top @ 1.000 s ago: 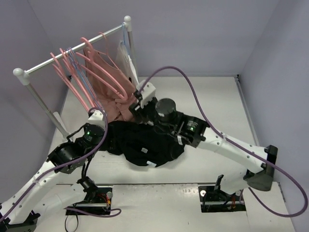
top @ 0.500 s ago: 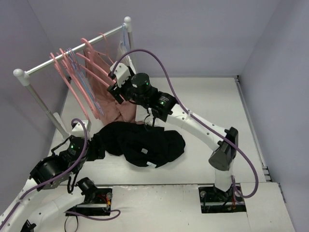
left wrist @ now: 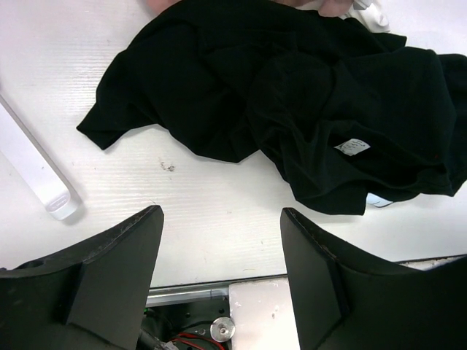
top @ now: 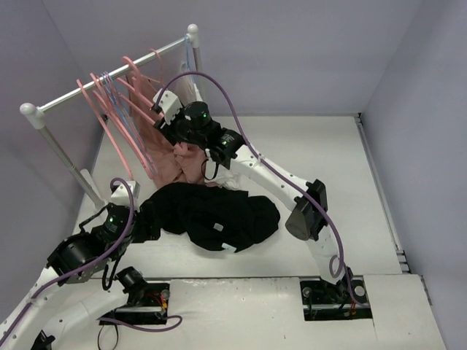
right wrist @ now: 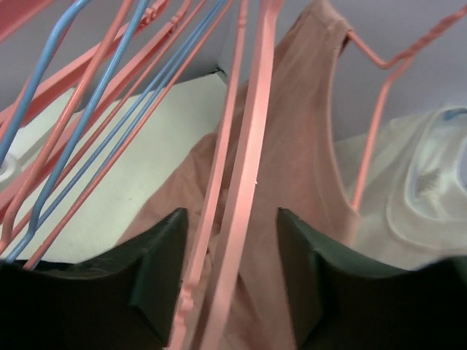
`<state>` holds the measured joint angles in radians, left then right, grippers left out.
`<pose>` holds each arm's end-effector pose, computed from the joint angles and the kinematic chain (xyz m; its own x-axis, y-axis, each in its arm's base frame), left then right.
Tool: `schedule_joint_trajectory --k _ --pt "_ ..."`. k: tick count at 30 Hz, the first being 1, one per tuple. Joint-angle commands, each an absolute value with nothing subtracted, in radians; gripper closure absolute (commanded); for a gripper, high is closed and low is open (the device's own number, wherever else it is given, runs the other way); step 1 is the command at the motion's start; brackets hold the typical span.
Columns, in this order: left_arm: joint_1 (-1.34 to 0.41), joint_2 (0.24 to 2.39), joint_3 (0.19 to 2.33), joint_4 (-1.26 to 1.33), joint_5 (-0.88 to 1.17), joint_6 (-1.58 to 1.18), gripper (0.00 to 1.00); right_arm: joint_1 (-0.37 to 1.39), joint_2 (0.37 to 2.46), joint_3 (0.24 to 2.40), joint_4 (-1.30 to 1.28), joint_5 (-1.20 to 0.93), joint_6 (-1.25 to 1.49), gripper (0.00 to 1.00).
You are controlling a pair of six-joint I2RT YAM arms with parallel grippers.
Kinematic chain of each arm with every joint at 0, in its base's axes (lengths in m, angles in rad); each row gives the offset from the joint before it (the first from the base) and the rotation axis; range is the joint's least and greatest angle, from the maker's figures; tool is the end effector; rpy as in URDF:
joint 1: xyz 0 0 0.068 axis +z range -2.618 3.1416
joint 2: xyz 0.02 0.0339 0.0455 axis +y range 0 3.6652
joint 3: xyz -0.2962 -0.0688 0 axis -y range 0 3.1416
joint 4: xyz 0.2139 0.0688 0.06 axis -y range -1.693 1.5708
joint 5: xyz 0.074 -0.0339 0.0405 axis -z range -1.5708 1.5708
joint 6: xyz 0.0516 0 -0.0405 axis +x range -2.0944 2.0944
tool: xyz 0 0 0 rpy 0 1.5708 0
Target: Place the t-shirt on the hanger
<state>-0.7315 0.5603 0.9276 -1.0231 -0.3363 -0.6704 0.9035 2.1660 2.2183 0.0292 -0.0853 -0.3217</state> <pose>0.0444 -0.0170 0.3289 -0.6264 -0.2258 -0.7461 0.0596 0.9404 -0.3347 0.3193 0.4124 0.4401 0.3119 -0.1132 -0.9434 -0.7764 0.5419 -0.3217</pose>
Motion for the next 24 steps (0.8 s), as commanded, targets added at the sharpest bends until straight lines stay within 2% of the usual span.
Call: schedule_joint_trajectory --k 1,5,8,10,17,24 --pt "-0.727 0.569 0.934 -1.012 -0.334 -0.687 0.39 0.902 2.173 2.32 0.103 -0.159 -0.307 0.62" --pt "-0.727 0.573 0.931 -1.011 -0.336 -0.687 0.39 0.902 2.185 2.363 0.104 -0.177 -0.295 0.72" --pt "-0.727 0.577 0.93 -1.011 -0.337 -0.686 0.39 0.902 2.19 2.384 0.106 -0.17 -0.288 0.93" --pt "-0.726 0.575 0.928 -1.011 -0.336 -0.686 0.39 0.903 2.185 2.385 0.109 -0.169 -0.286 0.99" --pt "-0.727 0.572 0.937 -1.009 -0.334 -0.687 0.39 0.905 2.119 2.36 0.124 -0.12 -0.258 1.0" --pt "-0.727 0.598 0.94 -1.005 -0.34 -0.699 0.39 0.931 1.95 2.115 0.166 0.058 -0.221 1.0"
